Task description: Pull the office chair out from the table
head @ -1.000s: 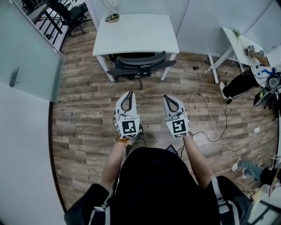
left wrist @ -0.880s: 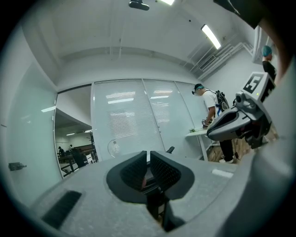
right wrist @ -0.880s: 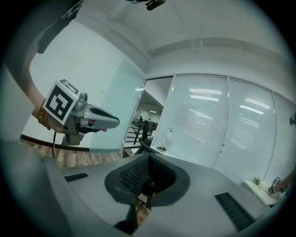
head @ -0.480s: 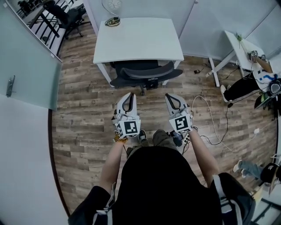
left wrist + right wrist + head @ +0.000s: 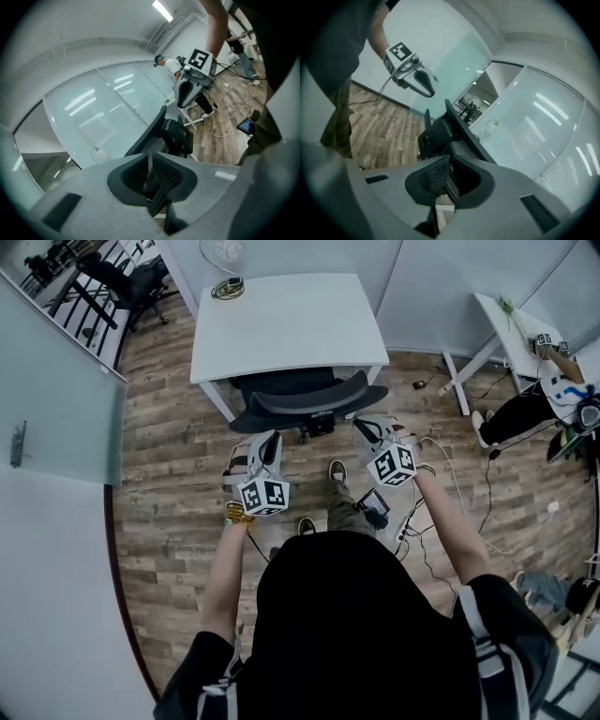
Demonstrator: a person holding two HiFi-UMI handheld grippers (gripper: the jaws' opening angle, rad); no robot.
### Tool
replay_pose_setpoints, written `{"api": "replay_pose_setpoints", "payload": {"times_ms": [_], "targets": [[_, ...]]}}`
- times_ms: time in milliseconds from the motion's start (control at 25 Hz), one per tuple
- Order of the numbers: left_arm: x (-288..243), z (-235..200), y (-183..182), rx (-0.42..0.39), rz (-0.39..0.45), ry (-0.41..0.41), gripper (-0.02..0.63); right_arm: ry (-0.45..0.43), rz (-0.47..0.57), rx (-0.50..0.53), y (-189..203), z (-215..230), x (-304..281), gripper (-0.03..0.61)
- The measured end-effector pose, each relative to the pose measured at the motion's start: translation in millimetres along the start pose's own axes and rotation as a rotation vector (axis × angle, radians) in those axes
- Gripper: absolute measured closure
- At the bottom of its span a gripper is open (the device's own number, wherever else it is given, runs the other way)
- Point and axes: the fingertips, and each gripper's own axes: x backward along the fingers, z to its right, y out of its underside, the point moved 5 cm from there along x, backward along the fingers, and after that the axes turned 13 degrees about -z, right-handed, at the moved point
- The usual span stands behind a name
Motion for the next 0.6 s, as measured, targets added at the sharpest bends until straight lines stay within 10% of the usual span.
{"api": "replay_pose_setpoints", "payload": {"times_ms": [600], "targets": [[-85, 32, 42, -0.173, -0.23, 0.248, 0.443, -0.209, -0.21, 0.374, 55, 0, -91, 0.471]]}}
